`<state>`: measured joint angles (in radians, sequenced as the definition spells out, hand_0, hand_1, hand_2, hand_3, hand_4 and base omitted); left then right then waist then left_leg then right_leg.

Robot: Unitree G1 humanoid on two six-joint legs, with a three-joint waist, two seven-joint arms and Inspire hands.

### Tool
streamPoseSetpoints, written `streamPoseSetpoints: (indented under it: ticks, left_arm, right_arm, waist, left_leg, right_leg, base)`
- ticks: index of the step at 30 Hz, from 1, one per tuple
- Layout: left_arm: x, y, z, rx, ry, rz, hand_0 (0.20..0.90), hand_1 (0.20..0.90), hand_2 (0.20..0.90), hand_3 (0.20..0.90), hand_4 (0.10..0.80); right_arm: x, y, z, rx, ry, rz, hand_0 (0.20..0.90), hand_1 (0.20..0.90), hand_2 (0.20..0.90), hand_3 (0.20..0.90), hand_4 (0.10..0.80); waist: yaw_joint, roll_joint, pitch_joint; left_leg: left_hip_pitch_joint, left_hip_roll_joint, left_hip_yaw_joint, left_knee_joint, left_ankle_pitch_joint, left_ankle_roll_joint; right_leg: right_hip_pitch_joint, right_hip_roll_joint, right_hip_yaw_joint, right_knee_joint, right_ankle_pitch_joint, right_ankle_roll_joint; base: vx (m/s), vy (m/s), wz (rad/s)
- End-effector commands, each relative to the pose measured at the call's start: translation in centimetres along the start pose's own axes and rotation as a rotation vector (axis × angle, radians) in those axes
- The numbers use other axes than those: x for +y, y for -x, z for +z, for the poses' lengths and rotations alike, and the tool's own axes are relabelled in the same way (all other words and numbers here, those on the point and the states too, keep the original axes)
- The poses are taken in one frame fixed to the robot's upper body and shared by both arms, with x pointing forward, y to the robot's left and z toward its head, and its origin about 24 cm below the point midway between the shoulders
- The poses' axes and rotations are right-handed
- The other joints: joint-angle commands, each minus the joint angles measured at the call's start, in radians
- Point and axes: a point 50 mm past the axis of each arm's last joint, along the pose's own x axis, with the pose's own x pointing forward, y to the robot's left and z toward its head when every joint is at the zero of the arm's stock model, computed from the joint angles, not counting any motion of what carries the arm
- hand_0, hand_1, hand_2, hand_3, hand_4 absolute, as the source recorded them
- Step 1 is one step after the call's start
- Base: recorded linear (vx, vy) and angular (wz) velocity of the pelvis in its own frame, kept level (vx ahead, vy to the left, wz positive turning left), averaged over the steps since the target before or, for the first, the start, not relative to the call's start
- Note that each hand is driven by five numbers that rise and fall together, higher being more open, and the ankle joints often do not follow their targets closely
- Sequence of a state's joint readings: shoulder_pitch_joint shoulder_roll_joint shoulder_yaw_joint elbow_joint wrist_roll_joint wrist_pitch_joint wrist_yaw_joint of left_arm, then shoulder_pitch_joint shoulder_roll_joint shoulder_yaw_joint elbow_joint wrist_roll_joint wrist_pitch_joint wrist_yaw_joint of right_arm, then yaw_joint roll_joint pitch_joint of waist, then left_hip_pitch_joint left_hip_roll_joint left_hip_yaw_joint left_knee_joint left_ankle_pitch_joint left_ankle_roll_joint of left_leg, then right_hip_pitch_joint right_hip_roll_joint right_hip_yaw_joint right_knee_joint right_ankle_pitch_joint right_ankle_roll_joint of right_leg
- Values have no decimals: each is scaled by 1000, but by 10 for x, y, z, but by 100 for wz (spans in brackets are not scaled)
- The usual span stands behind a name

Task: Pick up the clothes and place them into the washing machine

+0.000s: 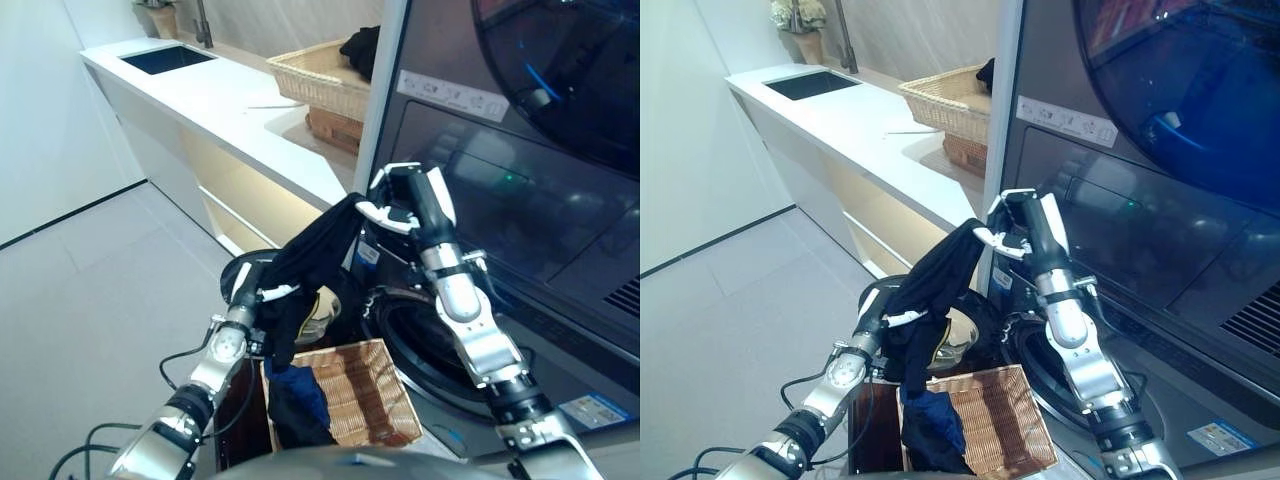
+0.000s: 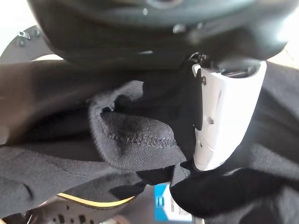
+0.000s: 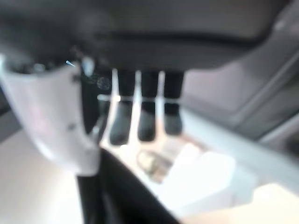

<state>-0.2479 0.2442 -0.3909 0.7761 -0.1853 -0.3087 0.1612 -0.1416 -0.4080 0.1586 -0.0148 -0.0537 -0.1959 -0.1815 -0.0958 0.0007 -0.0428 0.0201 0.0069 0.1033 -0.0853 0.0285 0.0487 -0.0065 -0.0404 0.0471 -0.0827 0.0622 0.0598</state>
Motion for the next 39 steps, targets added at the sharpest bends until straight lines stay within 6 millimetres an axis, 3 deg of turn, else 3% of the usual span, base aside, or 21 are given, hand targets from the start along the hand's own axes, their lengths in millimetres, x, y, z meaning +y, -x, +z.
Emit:
streamPoseSetpoints:
  ticks: [1, 14, 15, 17, 18, 21, 27, 39]
  left_arm:
    - [35, -22, 42, -172, -29, 119, 200, 200, 200, 200, 300]
    - [55, -26, 79, -319, 30, 217, 200, 200, 200, 200, 300]
    - [58, -27, 85, -335, 19, 232, 200, 200, 200, 200, 300]
    - [60, -28, 88, -345, 10, 234, 200, 200, 200, 200, 300]
    - [62, -29, 94, -359, -12, 231, 200, 200, 200, 200, 300]
    - [68, -30, 111, -416, -104, 228, 200, 200, 200, 200, 300]
    - [78, -33, 127, -431, -365, 194, 200, 200, 200, 200, 300]
    - [88, -32, 151, -507, -594, 214, 200, 200, 200, 200, 300]
  right_arm:
    - [-38, -11, 28, -184, -25, -263, 200, 200, 200, 200, 300]
    - [-19, 13, -21, 60, 0, -168, 200, 200, 200, 200, 300]
    - [-18, 16, -29, 101, 38, -151, 409, 409, 409, 409, 449]
    - [-18, 17, -33, 118, 58, -137, 667, 667, 667, 667, 633]
    - [-18, 19, -37, 141, 87, -114, 900, 900, 900, 900, 800]
    - [-20, 24, -47, 192, 105, -117, 900, 900, 900, 900, 800]
    - [-21, 24, -50, 204, 104, -114, 900, 900, 900, 900, 800]
    - [-17, 25, -48, 192, 96, -63, 900, 900, 900, 900, 800]
  waist:
    - [13, -15, -84]
    - [8, -11, -77]
    - [7, -12, -76]
    - [6, -12, -75]
    - [6, -12, -75]
    - [6, -12, -73]
    - [6, -8, -69]
    - [8, 0, -67]
  left_leg:
    - [44, -26, 27, -2, -79, -44]
    - [49, -25, 32, -1, -79, -46]
    - [48, -25, 32, -2, -79, -47]
    - [48, -25, 33, -2, -79, -47]
    - [48, -25, 33, -2, -79, -47]
    - [49, -24, 31, -2, -79, -47]
    - [51, -23, 31, 0, -79, -46]
    - [52, -23, 23, -1, -80, -46]
  right_leg:
    - [-11, 16, -26, 38, -27, 11]
    - [-6, 17, -23, 34, -26, 9]
    - [-6, 17, -22, 33, -26, 9]
    - [-6, 18, -23, 33, -26, 9]
    - [-4, 18, -25, 32, -27, 9]
    - [-4, 18, -26, 32, -27, 8]
    - [-1, 18, -27, 34, -29, 9]
    - [4, 16, -33, 33, -32, 8]
  base:
    - [0, 0, 0]
    - [-1, 0, -1]
    - [0, 0, 0]
    - [0, 0, 0]
    - [0, 0, 0]
    - [0, 0, 0]
    - [0, 0, 0]
    - [1, -1, 1]
